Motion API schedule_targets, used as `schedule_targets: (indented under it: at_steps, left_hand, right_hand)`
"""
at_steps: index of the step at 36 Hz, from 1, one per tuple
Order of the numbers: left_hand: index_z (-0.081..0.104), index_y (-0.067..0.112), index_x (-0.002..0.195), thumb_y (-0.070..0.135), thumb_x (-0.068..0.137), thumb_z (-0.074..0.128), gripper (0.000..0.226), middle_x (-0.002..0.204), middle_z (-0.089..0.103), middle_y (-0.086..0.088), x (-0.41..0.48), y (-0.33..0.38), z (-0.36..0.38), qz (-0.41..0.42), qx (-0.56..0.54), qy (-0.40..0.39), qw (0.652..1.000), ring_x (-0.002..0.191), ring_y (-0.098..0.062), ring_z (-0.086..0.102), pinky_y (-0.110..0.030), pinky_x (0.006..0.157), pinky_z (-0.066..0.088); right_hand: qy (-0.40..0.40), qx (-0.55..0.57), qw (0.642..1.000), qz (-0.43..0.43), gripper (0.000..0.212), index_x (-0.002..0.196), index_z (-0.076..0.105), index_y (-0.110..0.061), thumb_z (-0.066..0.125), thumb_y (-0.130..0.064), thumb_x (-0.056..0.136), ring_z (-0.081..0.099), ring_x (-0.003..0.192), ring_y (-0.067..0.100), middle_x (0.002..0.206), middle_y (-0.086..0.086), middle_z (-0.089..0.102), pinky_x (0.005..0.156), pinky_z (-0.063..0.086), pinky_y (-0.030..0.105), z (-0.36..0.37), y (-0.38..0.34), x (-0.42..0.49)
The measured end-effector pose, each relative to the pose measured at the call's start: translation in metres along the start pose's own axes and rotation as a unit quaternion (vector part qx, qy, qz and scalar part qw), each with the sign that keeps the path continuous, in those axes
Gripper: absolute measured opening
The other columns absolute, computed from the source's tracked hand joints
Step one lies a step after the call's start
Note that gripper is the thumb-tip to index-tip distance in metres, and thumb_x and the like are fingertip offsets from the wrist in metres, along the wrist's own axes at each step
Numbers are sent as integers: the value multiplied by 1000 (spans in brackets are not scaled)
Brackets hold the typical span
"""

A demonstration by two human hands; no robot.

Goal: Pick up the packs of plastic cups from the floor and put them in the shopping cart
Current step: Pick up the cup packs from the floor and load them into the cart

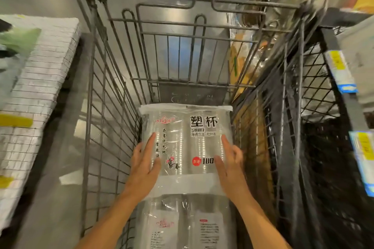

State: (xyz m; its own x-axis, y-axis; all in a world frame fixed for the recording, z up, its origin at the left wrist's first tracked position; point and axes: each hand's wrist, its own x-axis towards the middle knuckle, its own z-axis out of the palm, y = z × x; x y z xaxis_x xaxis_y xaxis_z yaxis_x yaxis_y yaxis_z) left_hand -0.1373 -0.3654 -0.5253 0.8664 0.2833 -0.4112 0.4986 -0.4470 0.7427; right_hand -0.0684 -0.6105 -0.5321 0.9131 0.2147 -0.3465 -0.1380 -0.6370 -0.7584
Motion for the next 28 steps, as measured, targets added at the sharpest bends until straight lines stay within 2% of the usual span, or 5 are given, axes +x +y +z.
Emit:
schedule_targets:
  at_steps: [4, 9, 13, 17, 28]
  left_hand:
    - [3, 71, 139, 42, 100, 43, 63, 159, -15, 20, -6, 7, -6, -25, 3, 5, 1000, 144, -5, -6, -53, 117, 15]
    - [1, 67, 142, 52, 97, 42, 62, 161, -17, 13, -20, 41, -41, -32, 76, -8, 997, 150, -22, 11, -50, 117, 23]
    - [19, 47, 150, 52, 97, 44, 59, 162, 13, 3, -38, 90, -89, -6, 144, 26, 989, 147, -21, 21, -44, 118, 24]
    - [30, 33, 151, 52, 95, 42, 60, 155, 33, 2, -67, 145, -146, 7, 216, 49, 975, 140, -19, 34, -34, 112, 30]
    - [40, 34, 145, 58, 91, 40, 59, 150, 41, 8, -212, 208, -309, 32, 277, 203, 939, 136, -16, 39, -35, 109, 31]
  right_hand:
    - [0, -29, 1000, 4, 53, 141, 6, -71, 35, -56, 99, 45, 125, 14, 154, -15, 11, 100, 41, 40, -9, -10, -4]
    - [-16, -123, 992, -4, 57, 150, 10, -57, 39, -49, 101, 3, 152, 19, 165, -5, -3, 119, 16, 41, -36, -50, -7]
    - [-14, -270, 959, -85, 54, 153, 31, -31, 36, -48, 102, 28, 146, 29, 161, 10, 24, 113, 32, 41, -71, -110, -3]
    - [-50, -375, 913, -154, 55, 153, 31, -26, 34, -47, 102, 40, 138, 28, 157, 6, 34, 110, 38, 42, -99, -193, 0]
    - [-77, -429, 825, -359, 48, 145, 44, -24, 38, -46, 102, 57, 117, 26, 137, 4, 55, 95, 50, 43, -94, -419, -96]
